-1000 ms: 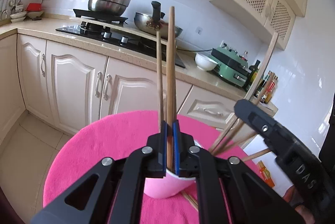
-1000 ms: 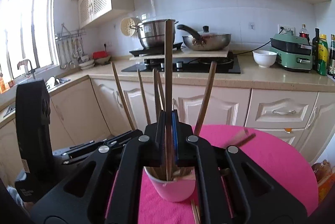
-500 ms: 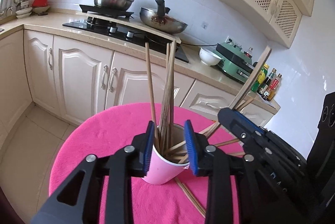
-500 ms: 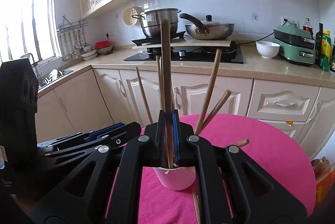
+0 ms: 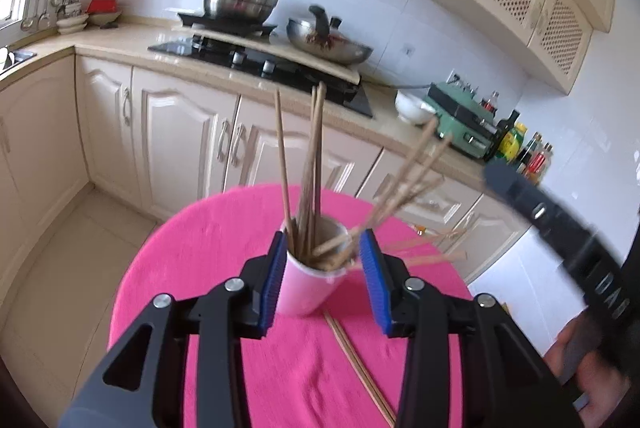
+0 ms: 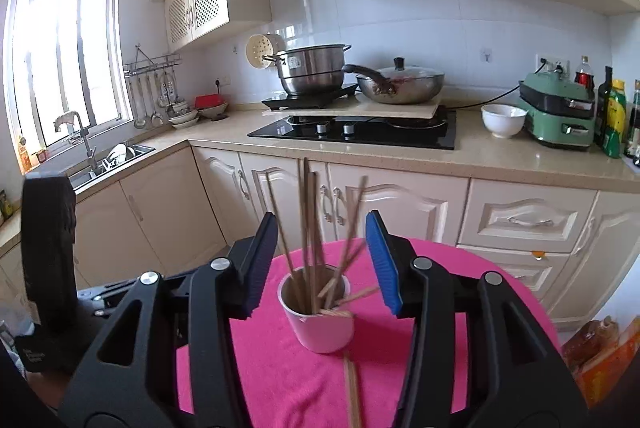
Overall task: Organize utensils
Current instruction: 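Move both open grippers back down to the last chopsticks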
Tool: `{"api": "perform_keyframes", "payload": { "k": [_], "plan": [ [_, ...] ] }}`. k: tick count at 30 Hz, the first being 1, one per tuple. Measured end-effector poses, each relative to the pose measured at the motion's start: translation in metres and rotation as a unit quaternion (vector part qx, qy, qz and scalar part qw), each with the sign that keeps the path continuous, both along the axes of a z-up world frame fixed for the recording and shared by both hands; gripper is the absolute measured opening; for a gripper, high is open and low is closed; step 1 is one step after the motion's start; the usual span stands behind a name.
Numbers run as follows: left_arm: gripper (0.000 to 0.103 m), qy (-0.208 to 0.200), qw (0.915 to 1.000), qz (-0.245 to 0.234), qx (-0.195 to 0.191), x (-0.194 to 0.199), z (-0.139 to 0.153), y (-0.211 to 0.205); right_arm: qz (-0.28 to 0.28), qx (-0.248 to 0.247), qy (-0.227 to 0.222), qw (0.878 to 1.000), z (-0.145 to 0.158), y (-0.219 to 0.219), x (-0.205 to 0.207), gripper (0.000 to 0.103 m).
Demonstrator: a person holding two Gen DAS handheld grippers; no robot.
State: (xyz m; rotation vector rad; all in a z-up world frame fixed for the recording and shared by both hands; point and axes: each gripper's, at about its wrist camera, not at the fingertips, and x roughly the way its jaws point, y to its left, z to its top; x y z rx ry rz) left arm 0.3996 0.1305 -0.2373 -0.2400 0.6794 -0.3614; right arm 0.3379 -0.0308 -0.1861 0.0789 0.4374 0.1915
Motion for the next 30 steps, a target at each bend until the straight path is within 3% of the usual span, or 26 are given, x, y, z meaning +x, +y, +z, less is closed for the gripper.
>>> {"api": "perform_keyframes", "payload": {
  "k": [4, 8, 13, 16, 23, 30],
  "plan": [
    [0.038, 0.034, 0.9992, -0.003, 0.019, -0.016, -0.015, -0.022, -0.015, -0.012, 0.021, 1.000, 0.001, -0.026, -0.012, 0.048],
    [0.038, 0.100, 0.9941, -0.009, 0.041, -0.022, -0.041, -0.044, -0.038, -0.018, 0.065, 0.997, -0.012, -0.056, -0.022, 0.048],
    [0.038, 0.204, 0.9764, -0.018, 0.068, -0.019, -0.087, -0.074, -0.060, -0.032, 0.142, 0.988, -0.048, -0.081, -0.030, 0.050],
    [0.038, 0.242, 0.9675, -0.009, 0.073, -0.018, -0.107, -0.086, -0.063, -0.036, 0.196, 0.978, -0.076, -0.092, -0.034, 0.050],
    [0.038, 0.275, 0.9535, -0.003, 0.123, -0.019, -0.138, -0.111, -0.053, -0.028, 0.259, 0.964, -0.118, -0.108, -0.052, 0.050],
    [0.041, 0.294, 0.9422, 0.008, 0.160, -0.019, -0.160, -0.121, -0.050, -0.022, 0.271, 0.961, -0.129, -0.119, -0.058, 0.051]
  ]
}}
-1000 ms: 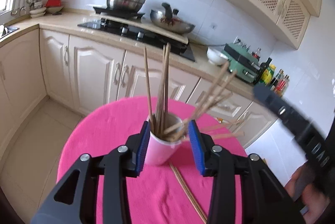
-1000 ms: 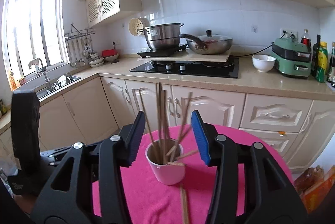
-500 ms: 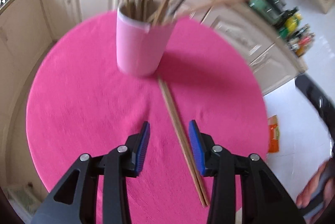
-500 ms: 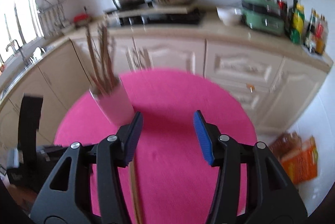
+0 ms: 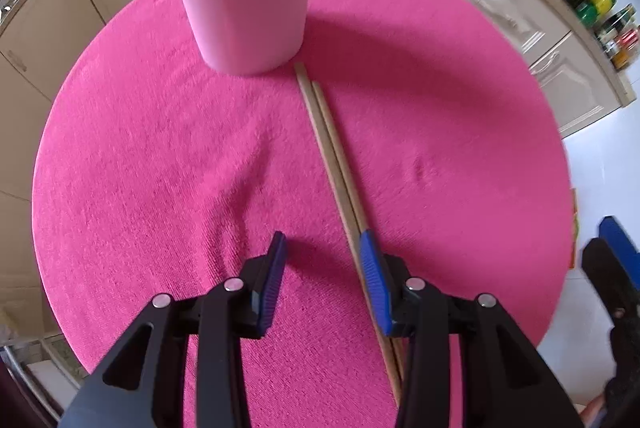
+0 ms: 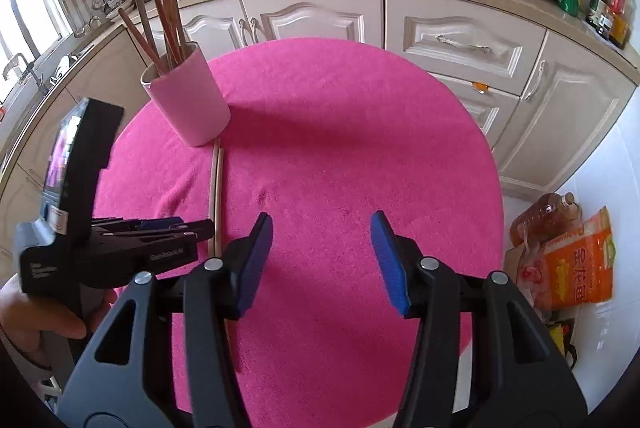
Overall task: Organize utensils
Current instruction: 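Close the left gripper on a chopstick while the right gripper grasps the other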
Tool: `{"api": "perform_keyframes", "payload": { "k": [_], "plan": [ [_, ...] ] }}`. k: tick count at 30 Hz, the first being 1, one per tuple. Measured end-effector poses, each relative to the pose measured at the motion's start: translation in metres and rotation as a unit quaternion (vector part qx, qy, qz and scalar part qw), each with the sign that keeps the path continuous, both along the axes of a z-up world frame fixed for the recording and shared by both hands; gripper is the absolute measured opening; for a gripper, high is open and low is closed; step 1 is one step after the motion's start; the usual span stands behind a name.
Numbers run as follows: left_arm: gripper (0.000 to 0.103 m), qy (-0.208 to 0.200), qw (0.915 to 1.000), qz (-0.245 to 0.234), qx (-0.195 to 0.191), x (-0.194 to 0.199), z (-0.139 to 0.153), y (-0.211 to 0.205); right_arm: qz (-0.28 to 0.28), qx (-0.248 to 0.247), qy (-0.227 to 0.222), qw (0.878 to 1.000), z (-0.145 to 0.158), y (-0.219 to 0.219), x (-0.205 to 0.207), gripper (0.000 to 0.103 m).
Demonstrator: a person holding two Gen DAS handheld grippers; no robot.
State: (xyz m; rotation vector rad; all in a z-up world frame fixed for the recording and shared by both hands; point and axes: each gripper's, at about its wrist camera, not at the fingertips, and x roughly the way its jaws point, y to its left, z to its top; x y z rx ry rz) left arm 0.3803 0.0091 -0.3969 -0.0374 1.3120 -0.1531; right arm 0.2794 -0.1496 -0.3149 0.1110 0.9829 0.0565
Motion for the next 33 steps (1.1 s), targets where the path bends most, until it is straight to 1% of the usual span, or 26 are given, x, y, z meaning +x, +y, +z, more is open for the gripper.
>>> {"api": "perform_keyframes", "payload": {
  "k": [6, 8, 12, 15, 17, 20, 24, 28, 31, 33],
  "plan": [
    [0.049, 0.002, 0.9996, 0.010, 0.027, 0.012, -0.004, -0.008, -0.007, 0.008, 0.003, 1.000, -0.002, -0.009, 0.002, 0.051],
    [0.053, 0.013, 0.9993, 0.005, 0.035, 0.019, -0.006, -0.014, -0.009, 0.010, 0.004, 1.000, -0.002, -0.010, 0.003, 0.052],
    [0.053, 0.020, 0.9981, -0.013, 0.056, 0.025, -0.005, -0.024, -0.007, 0.011, 0.007, 1.000, -0.003, -0.010, 0.005, 0.052],
    [0.053, 0.024, 0.9987, -0.009, 0.044, 0.024, -0.004, -0.018, -0.005, 0.011, 0.009, 1.000, -0.003, -0.011, 0.007, 0.053],
    [0.053, 0.030, 0.9992, 0.002, 0.026, 0.021, -0.002, -0.004, -0.004, 0.011, 0.008, 1.000, -0.004, -0.012, 0.008, 0.053],
    [0.053, 0.034, 0.9994, 0.010, 0.003, 0.021, -0.004, 0.004, -0.007, 0.014, 0.011, 1.000, -0.005, -0.013, 0.010, 0.053],
    [0.053, 0.034, 0.9994, 0.006, 0.010, 0.020, -0.004, 0.002, -0.006, 0.018, 0.014, 1.000, -0.008, -0.012, 0.014, 0.053],
    [0.053, 0.047, 0.9980, 0.007, 0.041, 0.028, -0.007, -0.014, -0.001, 0.021, 0.015, 1.000, -0.007, -0.008, 0.016, 0.054],
    [0.054, 0.051, 0.9968, 0.013, 0.060, 0.029, -0.007, -0.018, 0.003, 0.021, 0.016, 1.000, -0.007, -0.006, 0.017, 0.055],
    [0.053, 0.056, 0.9969, 0.024, 0.049, 0.031, -0.009, -0.012, 0.002, 0.024, 0.016, 1.000, -0.007, -0.008, 0.017, 0.055]
  ]
}}
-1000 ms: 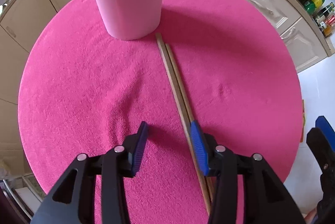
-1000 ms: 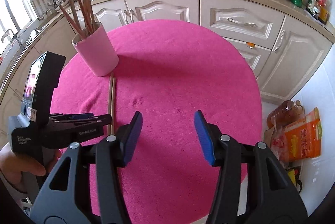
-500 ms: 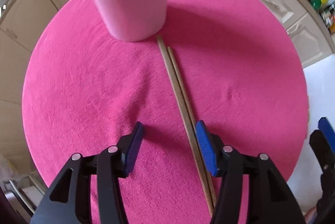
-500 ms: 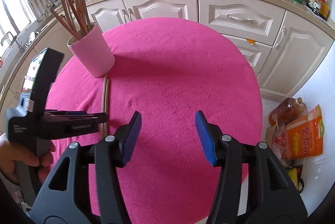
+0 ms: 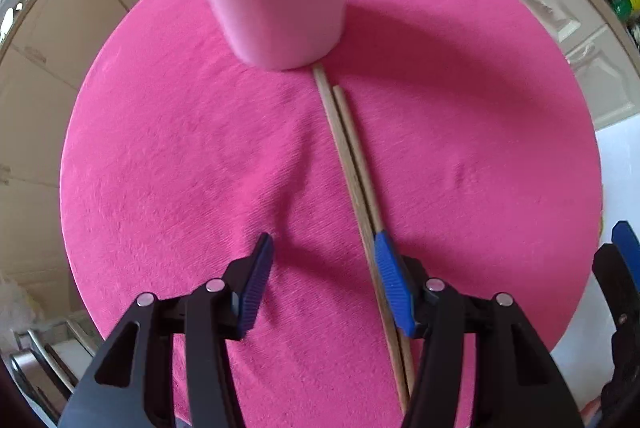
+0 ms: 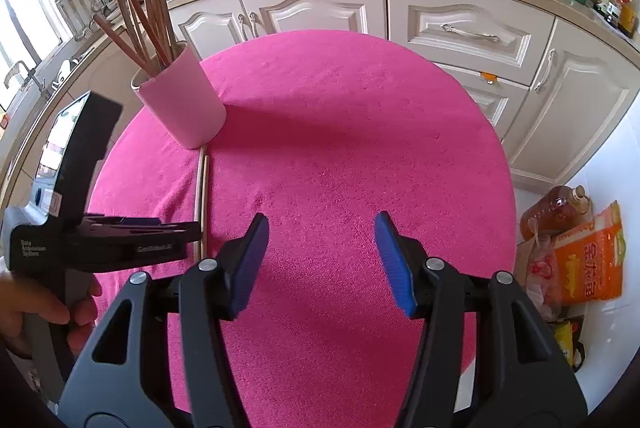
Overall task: Organize utensils
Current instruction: 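Close the left gripper on a chopstick while the right gripper grasps the other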
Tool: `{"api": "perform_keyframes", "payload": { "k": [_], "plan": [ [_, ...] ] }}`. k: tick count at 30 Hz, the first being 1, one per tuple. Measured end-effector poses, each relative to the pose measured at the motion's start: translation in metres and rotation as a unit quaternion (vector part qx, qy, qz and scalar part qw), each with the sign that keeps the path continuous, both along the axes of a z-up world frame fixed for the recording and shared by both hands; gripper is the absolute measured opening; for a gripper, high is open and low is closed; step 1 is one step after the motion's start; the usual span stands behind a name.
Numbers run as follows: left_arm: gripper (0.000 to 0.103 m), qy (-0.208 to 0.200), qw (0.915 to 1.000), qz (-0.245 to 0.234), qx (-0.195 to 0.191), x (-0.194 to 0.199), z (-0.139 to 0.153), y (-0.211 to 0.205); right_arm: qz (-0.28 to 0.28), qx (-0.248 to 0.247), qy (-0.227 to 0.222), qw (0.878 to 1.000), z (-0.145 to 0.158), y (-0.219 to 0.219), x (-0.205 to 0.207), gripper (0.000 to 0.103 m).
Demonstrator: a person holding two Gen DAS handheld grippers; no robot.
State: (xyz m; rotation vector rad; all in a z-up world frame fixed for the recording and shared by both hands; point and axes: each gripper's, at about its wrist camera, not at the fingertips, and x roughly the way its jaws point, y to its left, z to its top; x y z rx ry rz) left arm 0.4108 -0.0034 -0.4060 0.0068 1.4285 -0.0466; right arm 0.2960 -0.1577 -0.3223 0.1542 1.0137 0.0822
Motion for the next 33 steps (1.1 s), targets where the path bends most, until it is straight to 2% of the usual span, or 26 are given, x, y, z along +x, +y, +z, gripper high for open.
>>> {"api": "perform_keyframes", "payload": {
  "k": [3, 10, 13, 15, 17, 19, 20, 23, 27, 30, 32, 33],
  "plan": [
    [0.053, 0.007, 0.9999, -0.001, -0.012, 0.003, -0.003, 0.000, -0.003, 0.003, 0.001, 1.000, -0.002, -0.002, 0.001, 0.055],
    [0.053, 0.021, 0.9988, -0.025, 0.035, 0.018, -0.009, -0.027, 0.000, 0.006, 0.008, 1.000, -0.004, 0.002, 0.004, 0.055],
    [0.052, 0.025, 0.9956, -0.062, 0.065, 0.023, -0.008, -0.042, -0.002, 0.009, 0.012, 1.000, -0.006, 0.001, 0.004, 0.055],
    [0.044, 0.028, 0.9958, -0.070, 0.053, 0.024, -0.008, -0.046, -0.002, 0.009, 0.015, 1.000, -0.006, 0.001, 0.006, 0.055],
    [0.027, 0.034, 0.9959, -0.076, 0.035, 0.021, -0.006, -0.044, 0.001, 0.010, 0.018, 1.000, -0.006, 0.001, 0.008, 0.055],
    [0.014, 0.035, 0.9955, -0.084, 0.024, 0.015, -0.004, -0.037, 0.004, 0.011, 0.022, 1.000, -0.006, 0.002, 0.010, 0.055],
    [0.010, 0.037, 0.9951, -0.089, 0.019, 0.013, -0.004, -0.034, 0.006, 0.012, 0.025, 1.000, -0.007, 0.003, 0.011, 0.055],
    [0.006, 0.043, 0.9950, -0.089, -0.011, 0.005, 0.000, -0.015, 0.013, 0.019, 0.036, 0.999, -0.011, 0.010, 0.016, 0.055],
    [0.006, 0.056, 0.9942, -0.081, -0.044, -0.002, 0.004, 0.010, 0.042, 0.028, 0.062, 0.997, -0.018, 0.031, 0.026, 0.055],
    [0.006, 0.064, 0.9934, -0.083, -0.047, -0.006, 0.004, 0.022, 0.067, 0.034, 0.092, 0.993, -0.028, 0.052, 0.038, 0.055],
    [0.006, 0.068, 0.9930, -0.080, -0.054, -0.005, 0.006, 0.033, 0.082, 0.033, 0.115, 0.989, -0.036, 0.067, 0.047, 0.051],
    [0.006, 0.070, 0.9927, -0.081, -0.056, -0.007, 0.005, 0.040, 0.086, 0.034, 0.121, 0.988, -0.038, 0.072, 0.050, 0.044]
  ]
}}
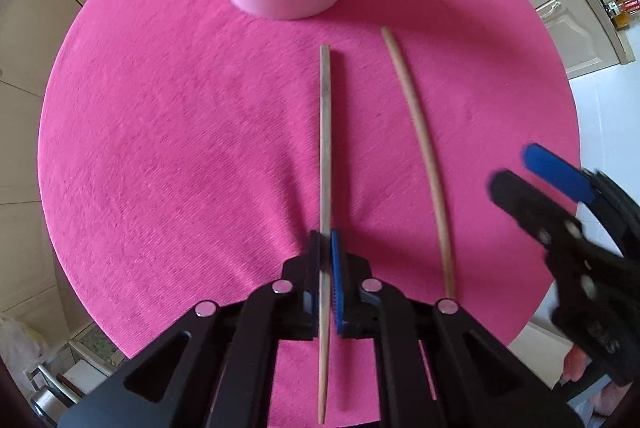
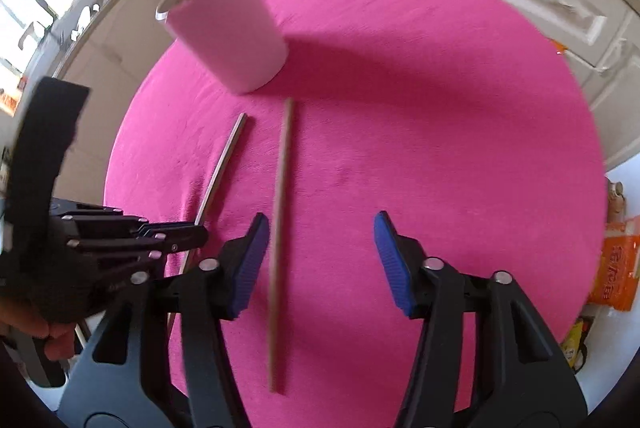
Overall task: Organize utensils
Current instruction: 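Close the left gripper on a chopstick while the right gripper grasps the other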
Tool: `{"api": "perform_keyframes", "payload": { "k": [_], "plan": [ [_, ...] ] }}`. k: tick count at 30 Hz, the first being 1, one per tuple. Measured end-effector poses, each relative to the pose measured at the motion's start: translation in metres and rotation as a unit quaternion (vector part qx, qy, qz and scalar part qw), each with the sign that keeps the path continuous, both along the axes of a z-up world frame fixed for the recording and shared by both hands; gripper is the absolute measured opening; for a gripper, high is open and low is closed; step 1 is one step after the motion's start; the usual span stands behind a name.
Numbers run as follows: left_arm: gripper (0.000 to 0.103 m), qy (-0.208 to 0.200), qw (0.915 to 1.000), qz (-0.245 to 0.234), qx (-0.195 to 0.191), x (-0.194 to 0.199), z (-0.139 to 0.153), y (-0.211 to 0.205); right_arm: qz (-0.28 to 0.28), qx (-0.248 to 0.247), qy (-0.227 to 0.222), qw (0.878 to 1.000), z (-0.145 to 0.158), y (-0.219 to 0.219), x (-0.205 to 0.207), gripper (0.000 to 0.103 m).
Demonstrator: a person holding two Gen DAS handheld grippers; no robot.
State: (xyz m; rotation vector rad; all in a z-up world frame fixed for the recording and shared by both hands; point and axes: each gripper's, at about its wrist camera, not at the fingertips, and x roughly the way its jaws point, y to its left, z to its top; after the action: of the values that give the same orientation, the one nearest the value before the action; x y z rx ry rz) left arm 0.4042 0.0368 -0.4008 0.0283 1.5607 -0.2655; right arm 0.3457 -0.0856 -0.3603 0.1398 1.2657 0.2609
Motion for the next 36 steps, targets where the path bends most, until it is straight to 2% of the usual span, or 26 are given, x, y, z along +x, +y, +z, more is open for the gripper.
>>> {"api": "perform_keyframes", "payload": {
  "k": [3, 5, 12, 14, 16, 18, 22, 29, 33, 36],
  "plan": [
    [0.006, 0.008, 0.9999, 0.005, -0.011, -0.002, 0.001, 0.020, 0.013, 0.001, 0.025, 1.000, -0.008, 0.018, 0.014, 0.034],
    [0.006, 0.008, 0.9998, 0.009, -0.017, -0.001, 0.002, 0.029, 0.017, -0.004, 0.039, 0.999, -0.013, 0.028, 0.024, 0.033],
    [0.006, 0.020, 0.9989, 0.011, -0.042, 0.009, 0.004, 0.070, 0.029, -0.032, 0.078, 0.996, -0.030, 0.050, 0.045, 0.020],
    [0.006, 0.020, 0.9988, 0.010, -0.044, 0.019, 0.001, 0.071, 0.032, -0.042, 0.079, 0.995, -0.031, 0.055, 0.048, 0.018],
    [0.006, 0.016, 0.9987, 0.009, -0.048, 0.034, 0.005, 0.064, 0.034, -0.053, 0.080, 0.995, -0.032, 0.058, 0.051, 0.011],
    [0.007, 0.013, 0.9989, 0.009, -0.044, 0.043, 0.007, 0.065, 0.040, -0.065, 0.078, 0.994, -0.032, 0.062, 0.053, 0.008],
    [0.011, 0.012, 0.9990, 0.016, -0.041, 0.068, 0.009, 0.063, 0.040, -0.056, 0.083, 0.994, -0.034, 0.056, 0.052, 0.006],
    [0.012, 0.013, 0.9999, 0.004, -0.002, 0.094, 0.006, 0.055, 0.021, -0.028, 0.105, 0.994, -0.034, 0.025, 0.036, 0.006],
    [0.008, 0.002, 0.9993, -0.019, 0.031, 0.099, 0.008, 0.044, 0.021, -0.030, 0.120, 0.992, -0.038, 0.019, 0.035, 0.006],
    [0.007, -0.003, 0.9991, -0.022, 0.037, 0.099, 0.010, 0.039, 0.025, -0.039, 0.128, 0.991, -0.042, 0.025, 0.038, 0.006]
  ]
}}
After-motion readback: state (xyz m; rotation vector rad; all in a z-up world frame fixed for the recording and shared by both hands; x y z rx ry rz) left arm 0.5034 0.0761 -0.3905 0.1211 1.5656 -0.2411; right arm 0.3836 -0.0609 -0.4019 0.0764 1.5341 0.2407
